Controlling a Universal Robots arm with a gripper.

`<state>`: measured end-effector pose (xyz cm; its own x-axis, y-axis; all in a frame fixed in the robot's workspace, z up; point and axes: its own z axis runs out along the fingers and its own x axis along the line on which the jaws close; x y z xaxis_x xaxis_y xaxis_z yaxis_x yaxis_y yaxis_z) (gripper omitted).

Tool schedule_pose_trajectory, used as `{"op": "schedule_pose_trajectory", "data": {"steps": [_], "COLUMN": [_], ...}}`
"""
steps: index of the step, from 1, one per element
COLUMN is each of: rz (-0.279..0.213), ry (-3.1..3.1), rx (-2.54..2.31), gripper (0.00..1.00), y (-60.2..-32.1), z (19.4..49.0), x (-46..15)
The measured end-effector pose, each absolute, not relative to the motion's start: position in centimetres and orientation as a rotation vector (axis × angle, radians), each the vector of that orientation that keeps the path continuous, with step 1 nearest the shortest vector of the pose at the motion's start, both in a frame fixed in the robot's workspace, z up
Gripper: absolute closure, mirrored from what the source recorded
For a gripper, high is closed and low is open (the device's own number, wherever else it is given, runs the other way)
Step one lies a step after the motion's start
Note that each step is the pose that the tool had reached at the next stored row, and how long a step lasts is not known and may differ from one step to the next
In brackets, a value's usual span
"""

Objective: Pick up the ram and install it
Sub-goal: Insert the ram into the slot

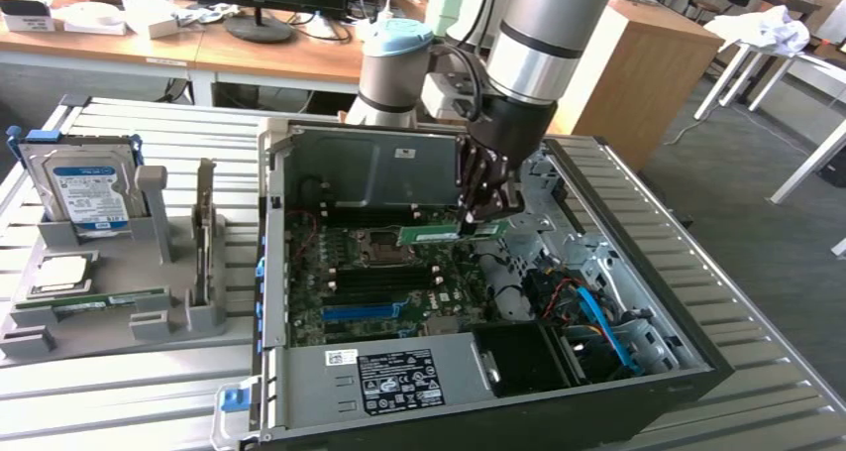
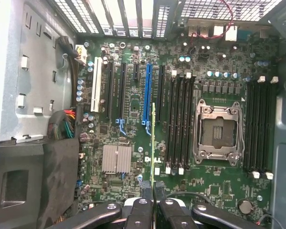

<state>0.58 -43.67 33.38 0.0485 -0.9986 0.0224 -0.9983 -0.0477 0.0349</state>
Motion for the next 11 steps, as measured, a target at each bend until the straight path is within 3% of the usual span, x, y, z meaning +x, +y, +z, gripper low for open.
{"op": "schedule_pose_trajectory", "data": {"steps": [11], "rz": [-0.012], "ry": [-2.139], "rx": [2.245], "gripper": [0.87], "y": [-43.67], "z": [33.09], "x": [0.51]}}
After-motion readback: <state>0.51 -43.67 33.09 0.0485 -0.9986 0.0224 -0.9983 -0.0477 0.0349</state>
